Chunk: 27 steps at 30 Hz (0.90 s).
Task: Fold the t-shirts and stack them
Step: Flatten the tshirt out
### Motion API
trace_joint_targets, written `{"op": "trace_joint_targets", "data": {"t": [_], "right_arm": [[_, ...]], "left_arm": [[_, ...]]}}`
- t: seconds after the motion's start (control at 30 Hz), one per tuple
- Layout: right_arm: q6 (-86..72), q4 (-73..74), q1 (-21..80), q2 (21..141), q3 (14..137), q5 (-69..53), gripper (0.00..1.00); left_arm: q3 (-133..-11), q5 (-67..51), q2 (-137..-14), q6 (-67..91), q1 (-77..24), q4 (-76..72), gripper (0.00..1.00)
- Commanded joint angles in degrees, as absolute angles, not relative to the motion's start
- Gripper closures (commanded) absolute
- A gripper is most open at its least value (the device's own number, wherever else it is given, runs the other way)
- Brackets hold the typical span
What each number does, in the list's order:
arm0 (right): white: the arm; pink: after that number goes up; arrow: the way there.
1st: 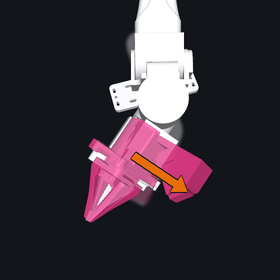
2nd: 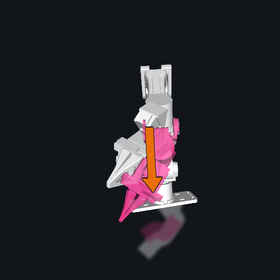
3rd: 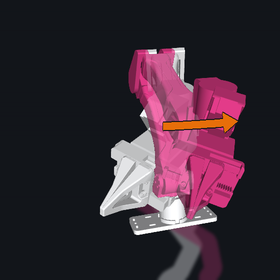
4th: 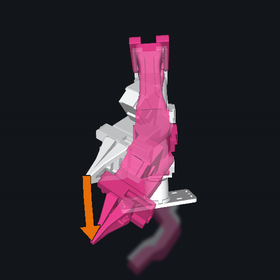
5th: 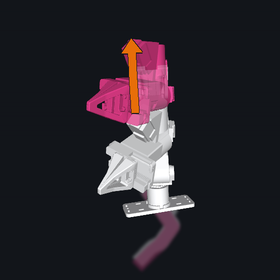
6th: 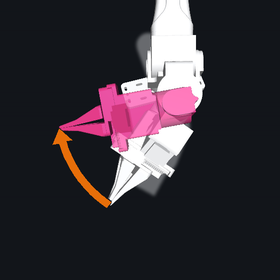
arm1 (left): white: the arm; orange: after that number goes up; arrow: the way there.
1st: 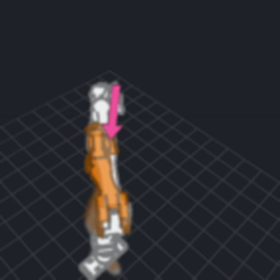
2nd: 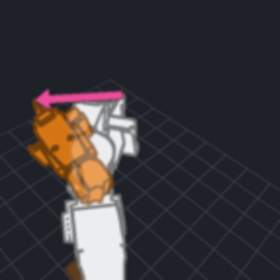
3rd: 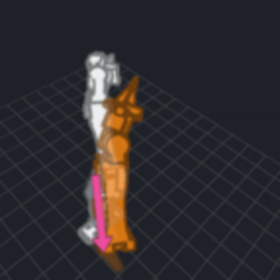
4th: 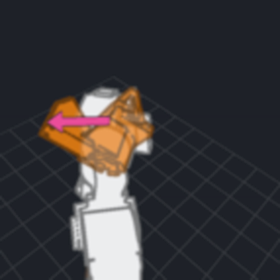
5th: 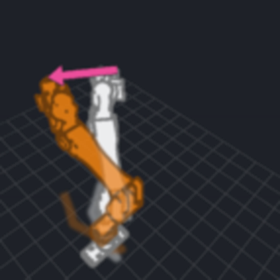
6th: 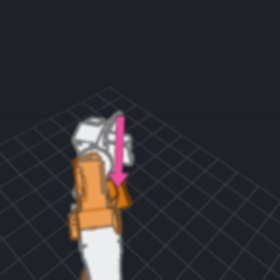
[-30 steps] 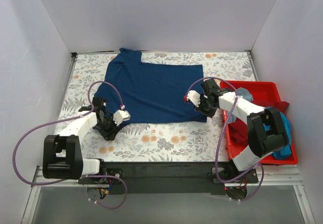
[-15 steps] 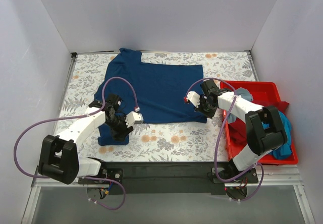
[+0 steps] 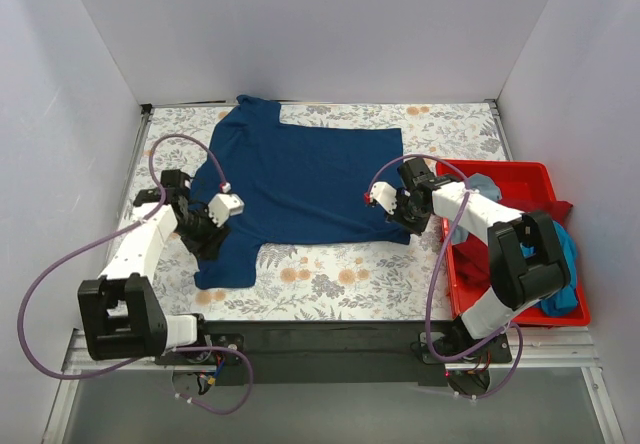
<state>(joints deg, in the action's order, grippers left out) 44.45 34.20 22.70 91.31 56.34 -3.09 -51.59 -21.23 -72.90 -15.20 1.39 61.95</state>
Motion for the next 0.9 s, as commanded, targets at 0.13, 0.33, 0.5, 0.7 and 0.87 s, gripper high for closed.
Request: {"op": "trace_joint_targets", "data": {"t": [0.13,0.33,0.5,0.7,0.87], "right_arm": [[44.7,34.9,22.9,89.0,56.2,-3.6,0.99],[45.2,35.1,22.9,87.4,54.6,-2.9,0.99],[45.1,35.3,22.9,87.5,54.8,-3.4,0.99],[44.6,35.5,22.9,88.2,55.3,-3.7,0.99],[44.7,35.6,22.9,88.0,54.8,-3.2,0.99]], "left_arm": [[-52.7,-14.7,-80.8,-11.4,7.1,47.4,0.58],[-55.0,-19.6,-81.5,-17.9,11.3,56.9,0.56],[-45.5,-20.4,-71.8,-35.2,12.1,61.9,0.51],[-39.6,-19.3,-70.1,-35.5,11.1,59.8,0.48],[-37.1,-19.6,-69.3,-34.1,7.7,58.4,0.49]]}}
